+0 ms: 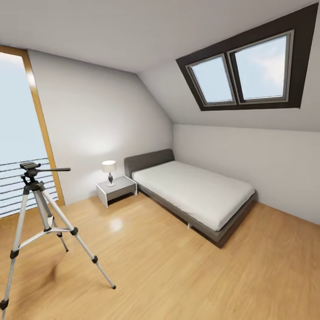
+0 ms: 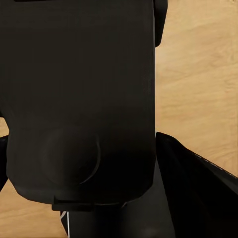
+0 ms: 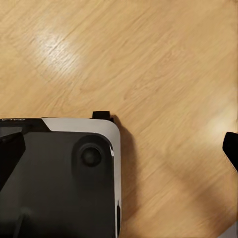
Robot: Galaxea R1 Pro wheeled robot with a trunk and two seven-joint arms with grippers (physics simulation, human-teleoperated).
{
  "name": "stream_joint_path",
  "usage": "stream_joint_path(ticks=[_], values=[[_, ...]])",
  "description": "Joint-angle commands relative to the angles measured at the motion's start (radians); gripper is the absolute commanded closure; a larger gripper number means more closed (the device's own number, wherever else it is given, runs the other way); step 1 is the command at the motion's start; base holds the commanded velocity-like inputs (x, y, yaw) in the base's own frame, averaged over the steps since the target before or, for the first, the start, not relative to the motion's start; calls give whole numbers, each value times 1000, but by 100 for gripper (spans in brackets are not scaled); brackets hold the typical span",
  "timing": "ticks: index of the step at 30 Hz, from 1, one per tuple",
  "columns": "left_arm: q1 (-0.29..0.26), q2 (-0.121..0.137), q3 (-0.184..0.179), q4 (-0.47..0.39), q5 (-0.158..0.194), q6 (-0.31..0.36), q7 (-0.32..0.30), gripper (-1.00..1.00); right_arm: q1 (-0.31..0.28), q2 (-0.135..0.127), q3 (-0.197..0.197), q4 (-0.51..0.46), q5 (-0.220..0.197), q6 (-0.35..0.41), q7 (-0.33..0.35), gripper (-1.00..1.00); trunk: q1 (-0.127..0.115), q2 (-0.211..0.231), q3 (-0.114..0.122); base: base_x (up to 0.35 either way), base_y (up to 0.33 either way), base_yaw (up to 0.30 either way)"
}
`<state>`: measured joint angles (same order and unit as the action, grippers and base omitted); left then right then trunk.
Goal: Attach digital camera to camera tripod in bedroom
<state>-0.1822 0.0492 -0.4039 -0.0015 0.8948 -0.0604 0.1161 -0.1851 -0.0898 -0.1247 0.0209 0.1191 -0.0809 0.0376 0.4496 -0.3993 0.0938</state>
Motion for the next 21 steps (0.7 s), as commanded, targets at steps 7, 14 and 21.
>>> stream_joint_path(ticks=[7, 14, 21], values=[[0, 0, -9, 0, 6, -1, 1, 100, -1, -1, -9, 2, 11, -5, 2, -100, 0, -1, 0, 8, 0, 298], [0, 0, -9, 0, 6, -1, 2, 100, -1, -1, -9, 3, 10, -5, 2, -100, 0, -1, 0, 1, 0, 298], [0, 0, -9, 0, 6, -1, 2, 100, -1, -2, -9, 4, 10, -5, 2, -100, 0, -1, 0, 0, 0, 298]])
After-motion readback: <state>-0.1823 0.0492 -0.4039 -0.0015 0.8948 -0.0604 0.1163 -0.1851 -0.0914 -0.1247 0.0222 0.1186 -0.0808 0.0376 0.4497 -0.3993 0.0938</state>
